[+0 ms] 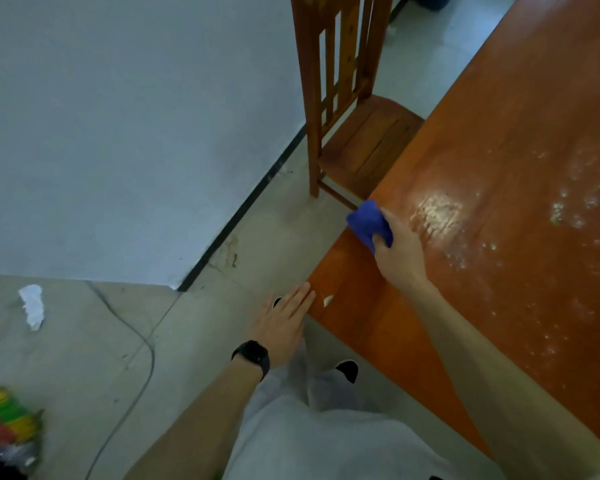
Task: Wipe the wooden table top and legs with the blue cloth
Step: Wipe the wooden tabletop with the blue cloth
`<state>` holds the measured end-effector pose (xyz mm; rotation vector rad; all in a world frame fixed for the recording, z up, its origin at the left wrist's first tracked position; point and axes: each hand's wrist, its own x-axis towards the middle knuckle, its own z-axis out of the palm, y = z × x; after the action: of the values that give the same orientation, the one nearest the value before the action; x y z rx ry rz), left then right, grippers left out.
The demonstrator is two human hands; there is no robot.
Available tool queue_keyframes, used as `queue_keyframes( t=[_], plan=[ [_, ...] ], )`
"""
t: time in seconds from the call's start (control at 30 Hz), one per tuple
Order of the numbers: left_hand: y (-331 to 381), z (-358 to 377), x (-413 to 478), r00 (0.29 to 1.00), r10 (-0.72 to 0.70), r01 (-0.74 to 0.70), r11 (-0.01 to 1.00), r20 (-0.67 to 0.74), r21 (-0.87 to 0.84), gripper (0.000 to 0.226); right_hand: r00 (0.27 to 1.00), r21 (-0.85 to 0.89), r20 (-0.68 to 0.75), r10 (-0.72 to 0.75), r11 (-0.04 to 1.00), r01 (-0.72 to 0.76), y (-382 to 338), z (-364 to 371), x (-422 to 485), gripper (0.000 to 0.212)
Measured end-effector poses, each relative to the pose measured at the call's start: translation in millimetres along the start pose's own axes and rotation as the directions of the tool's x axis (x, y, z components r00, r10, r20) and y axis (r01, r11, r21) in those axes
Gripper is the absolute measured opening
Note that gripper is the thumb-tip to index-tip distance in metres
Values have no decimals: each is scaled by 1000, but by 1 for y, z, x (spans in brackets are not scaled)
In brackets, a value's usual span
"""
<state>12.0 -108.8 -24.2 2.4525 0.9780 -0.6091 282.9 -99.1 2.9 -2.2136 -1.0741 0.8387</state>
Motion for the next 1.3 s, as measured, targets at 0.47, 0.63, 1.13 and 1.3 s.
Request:
queue_keyframes(
  t=[0.47, 0.63, 1.13, 1.3],
  plan=[
    [-78, -48, 61, 993, 114, -119, 975, -36, -187, 70, 923, 140, 385, -8, 989, -50, -32, 57, -84, 58],
    [-49, -78, 114, 958, 288, -288, 958, 5, -8, 63, 975, -157, -130, 178, 968, -198, -8, 24, 0, 63],
    [-21, -90, 176, 913, 404, -409, 905, 62, 121, 59, 955, 118, 5, 298, 948, -296, 0, -15, -2, 64],
    [-19, -92, 178, 923, 382, -385, 914, 48, 131, 56, 950, -195, -237, 203, 948, -252, 15, -21, 98, 62]
  ],
)
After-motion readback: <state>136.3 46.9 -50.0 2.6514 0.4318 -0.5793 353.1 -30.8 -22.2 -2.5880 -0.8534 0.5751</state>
